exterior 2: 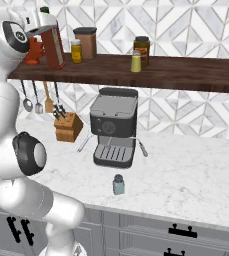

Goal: Put the shaker and condiment bottle from the counter next to their counterparts in the cabinet.

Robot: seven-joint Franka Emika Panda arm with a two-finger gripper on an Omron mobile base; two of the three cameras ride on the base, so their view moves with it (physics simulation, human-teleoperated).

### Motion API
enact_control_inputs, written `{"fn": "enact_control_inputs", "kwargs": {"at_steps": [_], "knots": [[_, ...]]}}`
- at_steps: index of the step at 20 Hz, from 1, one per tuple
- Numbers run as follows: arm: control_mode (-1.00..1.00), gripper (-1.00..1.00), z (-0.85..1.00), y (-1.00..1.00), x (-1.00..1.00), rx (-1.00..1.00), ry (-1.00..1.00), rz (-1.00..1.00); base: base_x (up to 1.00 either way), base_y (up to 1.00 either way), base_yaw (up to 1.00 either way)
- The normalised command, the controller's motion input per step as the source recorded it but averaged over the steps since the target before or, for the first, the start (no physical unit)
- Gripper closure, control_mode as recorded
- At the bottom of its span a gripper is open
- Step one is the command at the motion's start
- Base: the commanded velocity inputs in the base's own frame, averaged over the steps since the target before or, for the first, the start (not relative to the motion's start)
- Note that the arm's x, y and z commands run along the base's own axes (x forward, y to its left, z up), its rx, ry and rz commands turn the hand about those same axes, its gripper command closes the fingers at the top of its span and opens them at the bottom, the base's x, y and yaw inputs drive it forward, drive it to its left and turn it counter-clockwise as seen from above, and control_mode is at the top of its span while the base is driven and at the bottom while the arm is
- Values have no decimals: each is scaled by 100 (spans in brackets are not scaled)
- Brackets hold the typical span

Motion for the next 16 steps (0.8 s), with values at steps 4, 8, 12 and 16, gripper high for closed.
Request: {"fn": "enact_control_inputs", "kwargs": {"at_steps": [4,8,12,16], "knots": [[-100,100,0,34,49,11,-6,-16,0,0,0],[-100,100,0,48,45,13,-1,-5,0,0,0],[-100,100,-3,16,51,10,0,-3,0,0,0],[-100,100,-13,-5,44,10,-1,0,0,0,0]]}}
